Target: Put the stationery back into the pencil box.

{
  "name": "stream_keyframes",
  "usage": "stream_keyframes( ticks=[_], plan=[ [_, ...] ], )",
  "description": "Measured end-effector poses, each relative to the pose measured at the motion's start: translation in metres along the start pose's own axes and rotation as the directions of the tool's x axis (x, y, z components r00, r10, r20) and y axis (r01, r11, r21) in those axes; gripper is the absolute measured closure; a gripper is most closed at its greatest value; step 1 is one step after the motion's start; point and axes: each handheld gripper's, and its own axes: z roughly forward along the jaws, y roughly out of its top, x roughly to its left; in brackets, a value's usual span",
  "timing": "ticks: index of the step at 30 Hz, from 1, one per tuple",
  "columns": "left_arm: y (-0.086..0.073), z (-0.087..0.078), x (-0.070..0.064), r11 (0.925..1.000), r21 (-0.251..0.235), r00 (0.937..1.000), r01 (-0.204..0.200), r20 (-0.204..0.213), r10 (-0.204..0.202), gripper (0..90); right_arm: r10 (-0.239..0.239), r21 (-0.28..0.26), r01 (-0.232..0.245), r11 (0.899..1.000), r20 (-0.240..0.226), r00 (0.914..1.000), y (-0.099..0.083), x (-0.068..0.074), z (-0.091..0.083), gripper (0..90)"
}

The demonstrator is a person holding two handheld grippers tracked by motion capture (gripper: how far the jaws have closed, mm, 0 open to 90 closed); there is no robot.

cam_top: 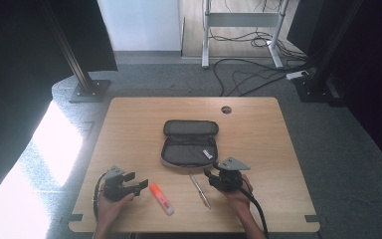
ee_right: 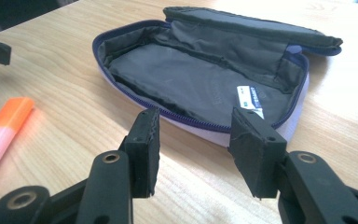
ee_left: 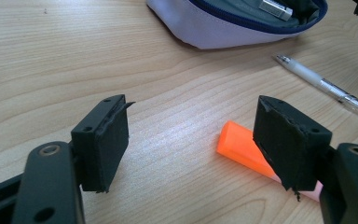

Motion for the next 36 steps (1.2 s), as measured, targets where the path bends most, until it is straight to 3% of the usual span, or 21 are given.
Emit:
stream_keyframes(
  ticks=[23, 36],
  plan=[
    [0.000, 0.001, -0.001, 1.0000, 0.004, 1.0000, -0.007, 0.001, 0.007, 27.1, 0.000, -0.013, 0.000, 1.000, -0.022, 0.9998, -0.016, 0.011, -0.016, 51.8],
    [0.001, 0.000, -0.003, 0.9999, -0.001, 0.9999, -0.016, 0.000, 0.016, 27.1, -0.010, 0.016, 0.011, 1.000, -0.034, 0.9994, -0.025, 0.020, -0.017, 51.7]
  ],
)
